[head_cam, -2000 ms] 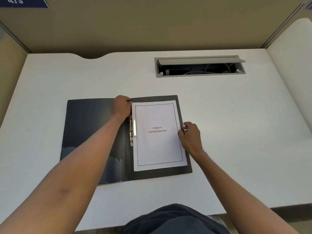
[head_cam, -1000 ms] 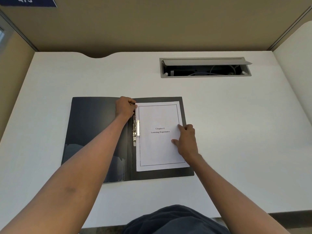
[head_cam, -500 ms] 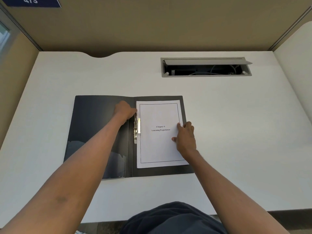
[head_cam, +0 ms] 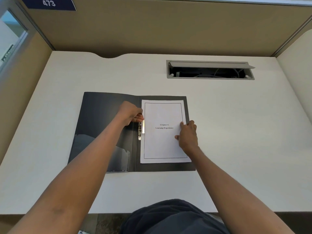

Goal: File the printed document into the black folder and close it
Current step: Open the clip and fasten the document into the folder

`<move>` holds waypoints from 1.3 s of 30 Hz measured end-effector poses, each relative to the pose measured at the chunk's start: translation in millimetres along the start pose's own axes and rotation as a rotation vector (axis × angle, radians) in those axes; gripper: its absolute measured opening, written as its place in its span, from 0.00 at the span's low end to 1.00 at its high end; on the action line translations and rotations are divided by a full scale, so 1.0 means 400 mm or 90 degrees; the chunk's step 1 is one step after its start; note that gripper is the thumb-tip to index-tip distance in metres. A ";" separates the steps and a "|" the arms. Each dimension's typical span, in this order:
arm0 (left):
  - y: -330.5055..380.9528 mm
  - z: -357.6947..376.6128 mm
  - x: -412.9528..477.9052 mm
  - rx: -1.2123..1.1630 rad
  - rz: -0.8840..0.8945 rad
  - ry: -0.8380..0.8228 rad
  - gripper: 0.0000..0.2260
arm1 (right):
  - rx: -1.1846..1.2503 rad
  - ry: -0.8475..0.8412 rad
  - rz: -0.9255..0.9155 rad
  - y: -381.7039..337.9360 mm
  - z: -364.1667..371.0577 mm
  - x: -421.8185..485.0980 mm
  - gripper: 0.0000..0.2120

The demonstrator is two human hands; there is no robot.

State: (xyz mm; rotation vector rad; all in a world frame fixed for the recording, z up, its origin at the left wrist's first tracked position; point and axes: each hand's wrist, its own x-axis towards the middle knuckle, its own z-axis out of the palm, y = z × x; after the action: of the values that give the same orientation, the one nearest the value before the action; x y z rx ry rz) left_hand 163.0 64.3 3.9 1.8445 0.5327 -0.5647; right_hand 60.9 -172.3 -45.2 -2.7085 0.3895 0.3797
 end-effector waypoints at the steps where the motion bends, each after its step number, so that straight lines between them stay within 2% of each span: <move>1: -0.002 -0.002 -0.014 -0.012 0.000 -0.004 0.02 | -0.001 -0.001 0.000 0.000 0.000 0.000 0.29; 6: -0.045 -0.011 -0.071 -0.034 -0.004 -0.018 0.03 | -0.002 0.000 -0.001 0.000 -0.002 -0.001 0.29; 16: -0.199 0.016 -0.130 -0.156 -0.043 0.023 0.05 | 0.000 0.001 0.006 -0.003 -0.003 -0.004 0.28; 21: -0.264 0.025 -0.123 -0.031 -0.037 0.113 0.12 | -0.004 0.001 0.004 -0.003 -0.005 -0.004 0.27; 26: -0.274 0.044 -0.148 0.083 0.004 0.189 0.13 | -0.009 0.000 0.004 -0.002 -0.006 -0.002 0.26; 39: -0.264 0.058 -0.165 0.196 0.019 0.224 0.16 | -0.011 0.000 0.003 -0.002 -0.005 0.001 0.26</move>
State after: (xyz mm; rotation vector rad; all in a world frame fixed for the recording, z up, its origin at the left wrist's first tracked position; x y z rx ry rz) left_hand 44.4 69.6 -40.0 2.2617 0.6782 -0.3128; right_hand 62.0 -172.3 -43.5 -2.7244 0.3953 0.3859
